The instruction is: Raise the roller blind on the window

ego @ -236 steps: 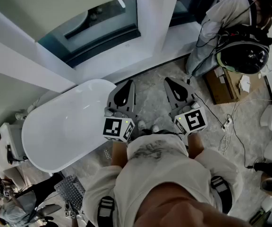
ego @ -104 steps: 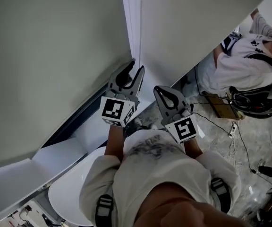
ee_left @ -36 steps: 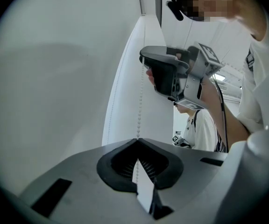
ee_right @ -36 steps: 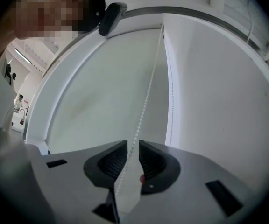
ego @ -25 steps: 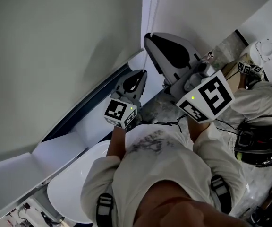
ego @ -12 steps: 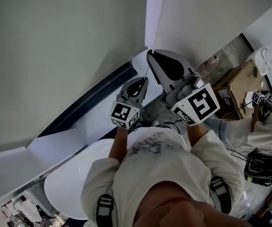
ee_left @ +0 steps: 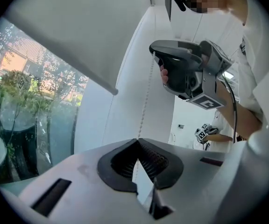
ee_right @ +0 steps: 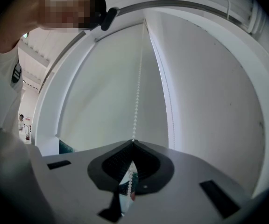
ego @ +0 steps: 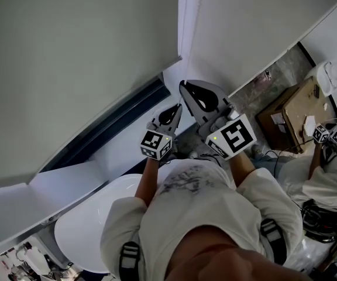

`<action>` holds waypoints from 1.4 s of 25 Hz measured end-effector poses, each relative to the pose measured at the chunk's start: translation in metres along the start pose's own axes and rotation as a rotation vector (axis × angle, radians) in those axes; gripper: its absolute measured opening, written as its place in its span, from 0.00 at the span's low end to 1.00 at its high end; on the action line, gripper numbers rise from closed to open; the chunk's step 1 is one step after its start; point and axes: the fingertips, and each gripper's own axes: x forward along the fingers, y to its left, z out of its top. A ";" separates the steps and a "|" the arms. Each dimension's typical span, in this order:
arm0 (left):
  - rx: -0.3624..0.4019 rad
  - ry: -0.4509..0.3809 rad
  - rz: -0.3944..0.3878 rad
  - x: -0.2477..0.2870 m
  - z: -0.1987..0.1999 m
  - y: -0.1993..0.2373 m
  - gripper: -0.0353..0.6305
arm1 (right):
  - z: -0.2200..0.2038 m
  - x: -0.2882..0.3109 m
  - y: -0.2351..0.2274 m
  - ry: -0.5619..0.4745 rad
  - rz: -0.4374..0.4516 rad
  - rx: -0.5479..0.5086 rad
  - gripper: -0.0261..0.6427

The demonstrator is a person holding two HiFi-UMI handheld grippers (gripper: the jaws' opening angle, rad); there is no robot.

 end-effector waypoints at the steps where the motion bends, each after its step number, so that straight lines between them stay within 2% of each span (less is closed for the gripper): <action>1: -0.005 0.002 -0.002 0.000 -0.004 0.001 0.06 | -0.004 0.000 0.001 0.003 0.002 0.005 0.13; 4: -0.014 0.011 -0.008 0.000 -0.014 0.004 0.07 | -0.013 -0.003 0.004 0.011 0.003 0.018 0.13; 8: -0.011 0.063 -0.006 0.003 -0.037 0.002 0.07 | -0.034 -0.007 0.008 0.053 0.001 0.002 0.13; 14: -0.076 0.094 0.009 -0.002 -0.074 0.010 0.07 | -0.070 -0.008 0.014 0.111 0.007 0.017 0.13; 28: -0.095 0.184 0.046 -0.012 -0.134 0.008 0.07 | -0.124 -0.021 0.028 0.187 0.015 0.028 0.13; 31: -0.095 0.180 0.065 -0.020 -0.130 0.005 0.07 | -0.126 -0.022 0.025 0.182 0.019 0.034 0.13; 35: -0.063 0.126 0.065 -0.031 -0.091 -0.004 0.07 | -0.126 -0.020 0.021 0.177 0.026 0.030 0.13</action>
